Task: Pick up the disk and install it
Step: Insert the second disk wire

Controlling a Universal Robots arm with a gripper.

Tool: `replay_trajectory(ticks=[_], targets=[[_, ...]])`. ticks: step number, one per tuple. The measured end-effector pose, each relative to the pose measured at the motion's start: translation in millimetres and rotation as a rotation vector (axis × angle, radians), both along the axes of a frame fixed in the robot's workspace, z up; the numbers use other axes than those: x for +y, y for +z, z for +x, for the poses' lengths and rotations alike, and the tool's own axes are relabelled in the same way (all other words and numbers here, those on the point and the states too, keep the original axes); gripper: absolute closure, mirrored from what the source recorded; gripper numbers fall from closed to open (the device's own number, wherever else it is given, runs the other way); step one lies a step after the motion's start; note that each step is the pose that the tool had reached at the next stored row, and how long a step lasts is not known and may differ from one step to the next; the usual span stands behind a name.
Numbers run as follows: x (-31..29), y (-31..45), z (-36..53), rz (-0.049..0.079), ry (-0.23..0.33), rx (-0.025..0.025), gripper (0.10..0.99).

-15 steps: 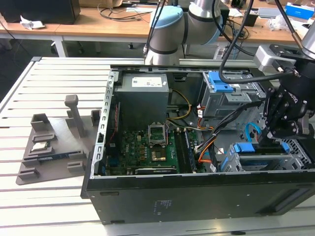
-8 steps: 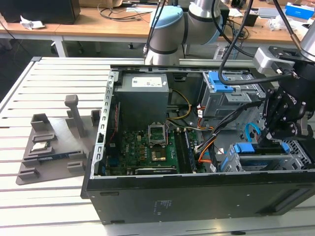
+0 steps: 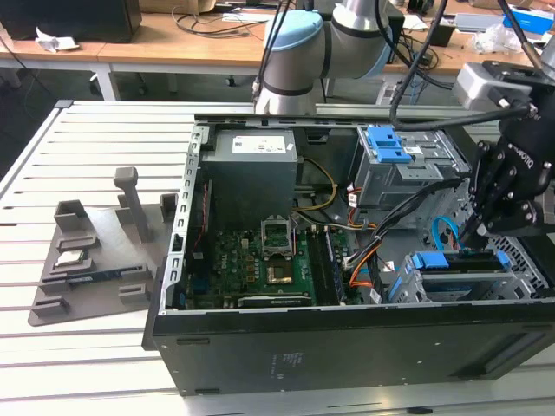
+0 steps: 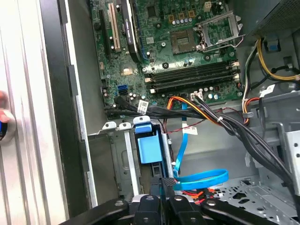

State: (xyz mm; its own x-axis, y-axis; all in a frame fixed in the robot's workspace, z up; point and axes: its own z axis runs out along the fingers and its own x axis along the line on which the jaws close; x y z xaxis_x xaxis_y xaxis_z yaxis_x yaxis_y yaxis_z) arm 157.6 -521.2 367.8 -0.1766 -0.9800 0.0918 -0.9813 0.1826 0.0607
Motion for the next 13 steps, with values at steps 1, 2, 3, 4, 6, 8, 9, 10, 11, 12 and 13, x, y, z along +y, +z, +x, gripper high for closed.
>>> replay_trajectory(ticks=[1,2,3,4,6,8,9,10,11,12,13], targets=[[0.9,3.3,0.0,0.0,0.0,0.0,0.984],[1.7,6.1,0.0,0.0,0.0,0.0,0.984],[2.9,10.7,0.0,0.0,0.002,0.0,0.984],[3.3,12.2,0.0,0.0,0.005,0.0,0.984],[4.0,12.5,0.1,0.003,0.012,0.0026,0.984],[4.0,12.9,0.1,0.012,0.026,0.0042,0.984],[4.0,13.1,0.2,0.015,0.034,0.0044,0.984],[4.0,13.4,0.3,0.022,0.049,0.0044,0.984],[4.0,13.6,0.4,0.039,0.056,0.0041,0.984],[4.0,14.0,0.4,0.049,0.058,0.0039,0.984],[4.0,14.7,0.5,0.064,0.058,0.0034,0.984]])
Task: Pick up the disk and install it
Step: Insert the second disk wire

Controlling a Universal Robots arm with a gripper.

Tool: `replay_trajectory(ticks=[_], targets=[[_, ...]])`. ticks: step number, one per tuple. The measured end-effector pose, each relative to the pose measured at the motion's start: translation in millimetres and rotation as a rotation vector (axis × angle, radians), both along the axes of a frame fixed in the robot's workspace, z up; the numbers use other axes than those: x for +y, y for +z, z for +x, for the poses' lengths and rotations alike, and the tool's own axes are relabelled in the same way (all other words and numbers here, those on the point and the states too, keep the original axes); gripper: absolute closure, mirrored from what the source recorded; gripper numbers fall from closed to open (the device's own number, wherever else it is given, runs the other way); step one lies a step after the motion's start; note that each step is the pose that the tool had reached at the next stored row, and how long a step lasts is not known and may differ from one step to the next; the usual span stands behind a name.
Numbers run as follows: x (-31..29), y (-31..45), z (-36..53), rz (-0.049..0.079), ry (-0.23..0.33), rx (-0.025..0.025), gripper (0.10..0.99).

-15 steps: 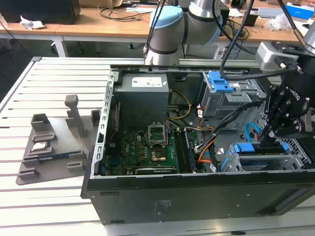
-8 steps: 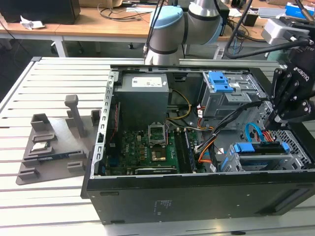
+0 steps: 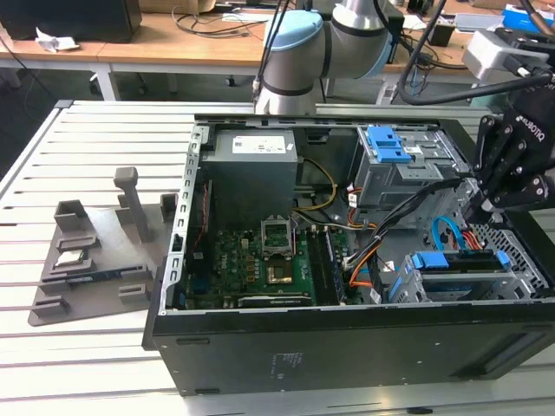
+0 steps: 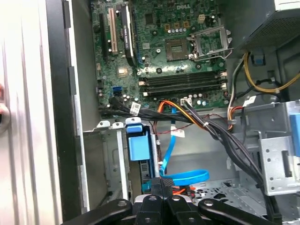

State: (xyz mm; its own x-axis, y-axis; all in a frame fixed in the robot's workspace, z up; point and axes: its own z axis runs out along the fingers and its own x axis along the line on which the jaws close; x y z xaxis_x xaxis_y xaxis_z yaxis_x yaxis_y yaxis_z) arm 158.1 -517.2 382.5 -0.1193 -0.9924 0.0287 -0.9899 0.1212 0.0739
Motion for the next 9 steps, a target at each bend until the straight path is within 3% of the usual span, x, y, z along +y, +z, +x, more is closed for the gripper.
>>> replay_trajectory(ticks=[2,9], targets=[[0.0,0.1,-0.1,0.01,0.0,0.0,0.984],[-0.1,0.1,-0.1,0.01,0.0,0.0,0.984]])
